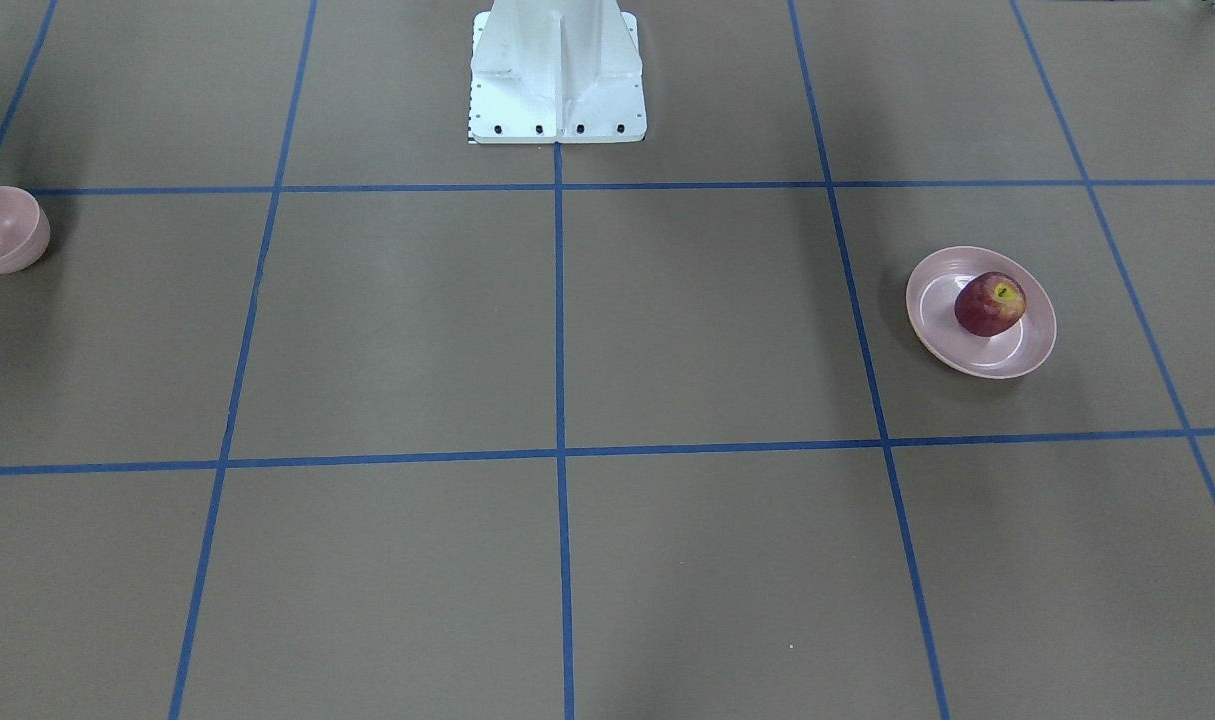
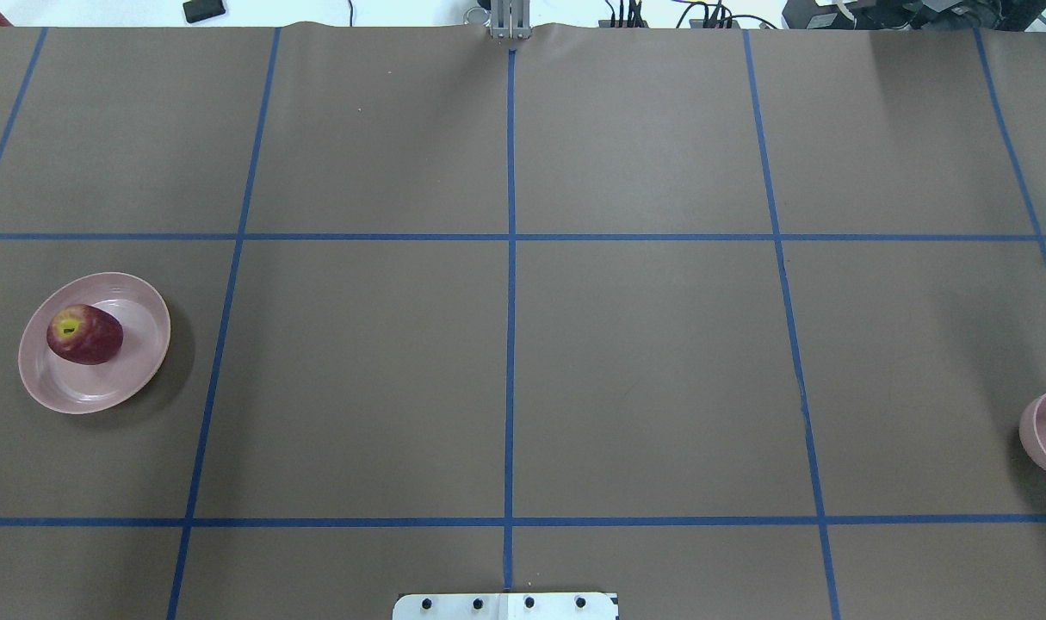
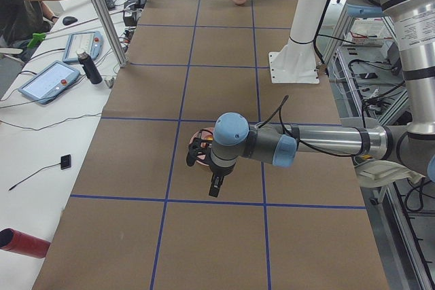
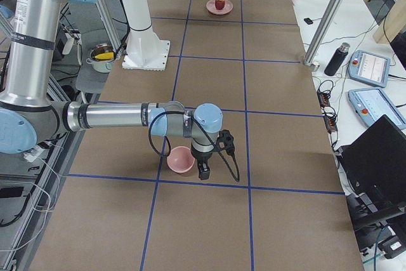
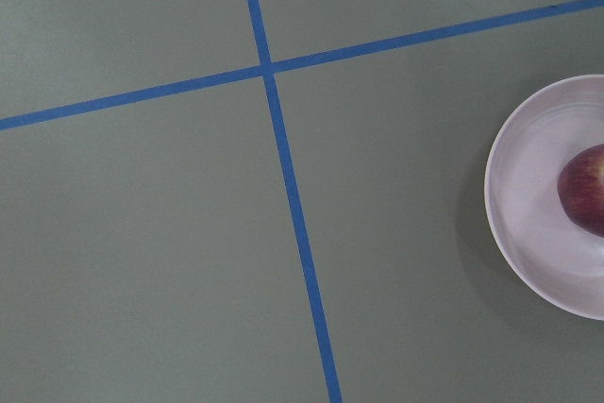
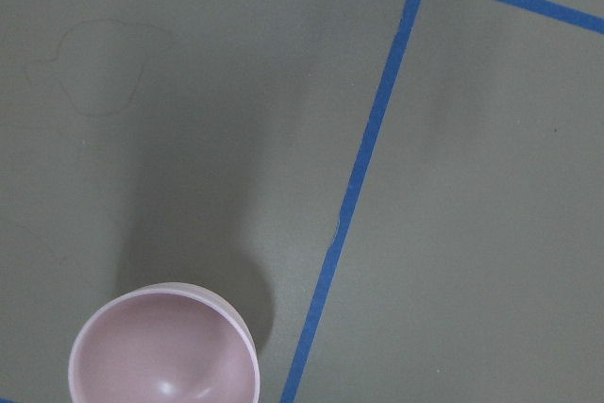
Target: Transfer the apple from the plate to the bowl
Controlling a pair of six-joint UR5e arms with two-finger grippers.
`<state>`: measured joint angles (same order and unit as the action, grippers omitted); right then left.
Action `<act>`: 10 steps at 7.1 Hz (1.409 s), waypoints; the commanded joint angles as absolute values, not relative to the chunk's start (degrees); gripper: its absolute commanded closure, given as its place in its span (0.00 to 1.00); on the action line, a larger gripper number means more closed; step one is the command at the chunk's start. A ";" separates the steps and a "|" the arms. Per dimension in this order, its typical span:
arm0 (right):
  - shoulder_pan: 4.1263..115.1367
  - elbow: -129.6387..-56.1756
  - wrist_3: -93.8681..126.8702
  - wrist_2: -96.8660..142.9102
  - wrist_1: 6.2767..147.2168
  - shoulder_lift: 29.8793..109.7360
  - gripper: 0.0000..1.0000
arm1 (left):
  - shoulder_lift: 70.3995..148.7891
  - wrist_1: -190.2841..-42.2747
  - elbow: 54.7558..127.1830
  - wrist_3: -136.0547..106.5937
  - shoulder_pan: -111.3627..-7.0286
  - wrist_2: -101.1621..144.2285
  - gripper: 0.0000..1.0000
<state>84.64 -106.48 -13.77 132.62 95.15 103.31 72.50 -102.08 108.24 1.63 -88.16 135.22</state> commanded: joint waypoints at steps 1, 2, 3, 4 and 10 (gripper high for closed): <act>84.64 -106.52 -13.71 132.63 95.19 103.27 0.00 | 73.12 -102.13 107.75 1.58 -88.15 135.70 0.02; 84.64 -106.52 -13.71 132.63 95.19 103.27 0.00 | 72.95 -102.13 108.01 1.67 -88.15 135.62 0.02; 84.64 -106.52 -13.71 132.63 95.19 103.27 0.00 | 72.86 -102.39 108.02 1.93 -88.24 135.53 0.02; 84.64 -106.44 -13.80 132.63 95.19 103.18 0.00 | 73.38 -104.05 107.50 1.76 -88.16 135.44 0.02; 80.17 -96.99 -10.31 132.10 81.29 103.62 0.01 | 73.13 -105.73 106.43 1.67 -88.15 135.70 0.02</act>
<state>81.89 -101.43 -12.70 132.19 88.69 103.53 73.35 -105.72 106.34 1.63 -88.15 135.69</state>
